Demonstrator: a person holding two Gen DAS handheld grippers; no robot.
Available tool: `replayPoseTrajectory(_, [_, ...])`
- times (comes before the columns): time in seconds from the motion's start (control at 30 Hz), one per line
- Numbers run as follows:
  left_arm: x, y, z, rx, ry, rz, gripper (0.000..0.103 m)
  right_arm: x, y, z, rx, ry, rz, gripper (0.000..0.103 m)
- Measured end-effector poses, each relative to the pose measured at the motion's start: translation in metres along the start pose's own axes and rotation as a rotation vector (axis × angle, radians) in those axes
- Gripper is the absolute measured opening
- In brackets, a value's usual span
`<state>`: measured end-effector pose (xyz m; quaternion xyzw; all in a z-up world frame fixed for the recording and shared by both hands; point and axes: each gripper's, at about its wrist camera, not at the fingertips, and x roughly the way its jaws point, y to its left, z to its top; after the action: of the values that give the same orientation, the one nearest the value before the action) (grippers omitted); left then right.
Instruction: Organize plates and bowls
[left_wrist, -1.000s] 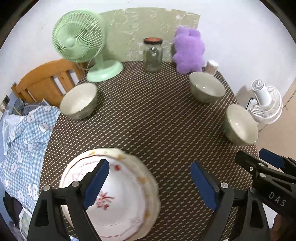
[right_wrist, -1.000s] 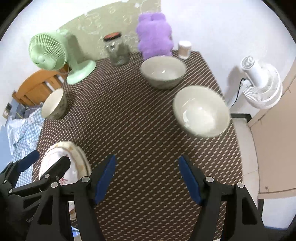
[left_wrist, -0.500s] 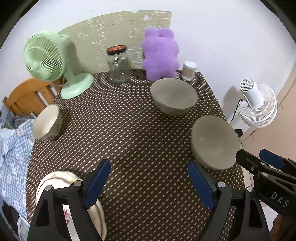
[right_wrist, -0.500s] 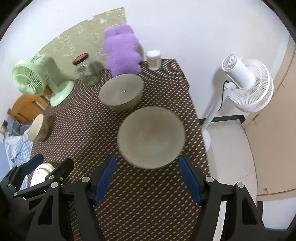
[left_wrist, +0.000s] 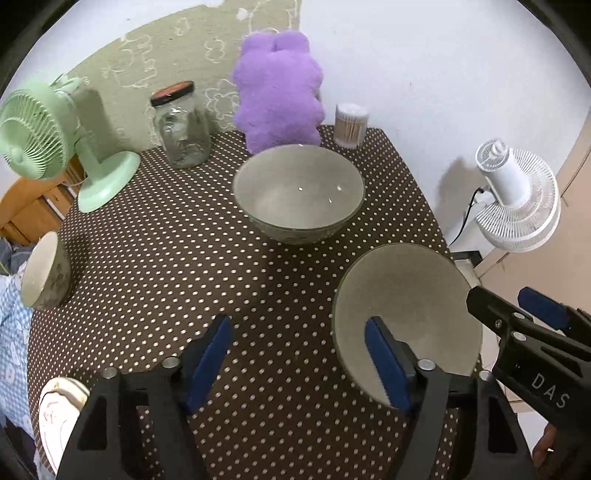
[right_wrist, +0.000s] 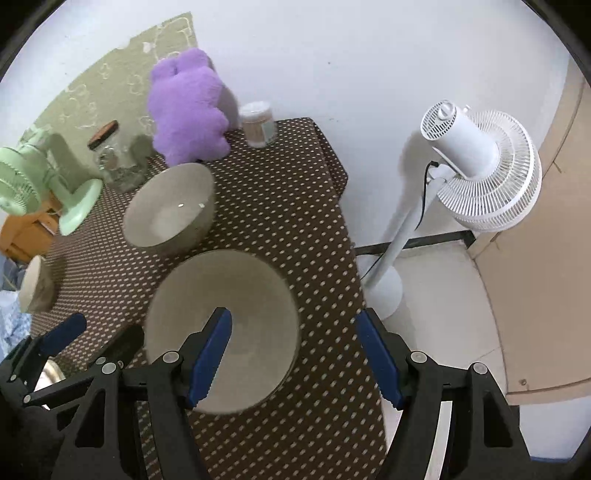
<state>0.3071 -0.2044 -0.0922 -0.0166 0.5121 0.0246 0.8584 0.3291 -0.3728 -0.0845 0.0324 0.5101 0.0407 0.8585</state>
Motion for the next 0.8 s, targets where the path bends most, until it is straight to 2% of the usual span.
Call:
replayPoseTrajectory(0.17, [0.017, -0.012, 0.003, 0.011, 0.032, 0.011, 0.059, 0.018, -0.002, 0.005, -0.031, 0.012, 0.024, 0.071])
replayPoseTrajectory(0.33, [0.032, -0.016, 0.002, -0.015, 0.076, -0.011, 0.044, 0.035, -0.003, 0.006, -0.030, 0.037, 0.048, 0.053])
replayPoseTrajectory(0.37, [0.033, -0.017, 0.002, -0.012, 0.081, -0.011, 0.043, 0.038, -0.003, 0.006, -0.028, 0.044, 0.053, 0.047])
replayPoseTrajectory(0.43, [0.037, -0.020, 0.003, 0.001, 0.085, -0.004, 0.039, 0.043, -0.001, 0.006, -0.029, 0.062, 0.059, 0.042])
replayPoseTrajectory(0.5, [0.039, -0.022, 0.004, 0.004, 0.085, 0.003, 0.035, 0.048, 0.000, 0.005, -0.038, 0.069, 0.055, 0.033])
replayPoseTrajectory(0.57, [0.041, -0.023, 0.004, 0.008, 0.085, 0.015, 0.033, 0.051, 0.001, 0.004, -0.040, 0.076, 0.060, 0.029])
replayPoseTrajectory(0.63, [0.044, -0.025, 0.003, 0.016, 0.093, 0.018, 0.027, 0.054, 0.003, 0.003, -0.034, 0.074, 0.085, 0.022])
replayPoseTrajectory(0.8, [0.046, -0.024, 0.003, 0.013, 0.101, -0.018, 0.018, 0.053, 0.007, 0.002, -0.055, 0.061, 0.081, 0.020])
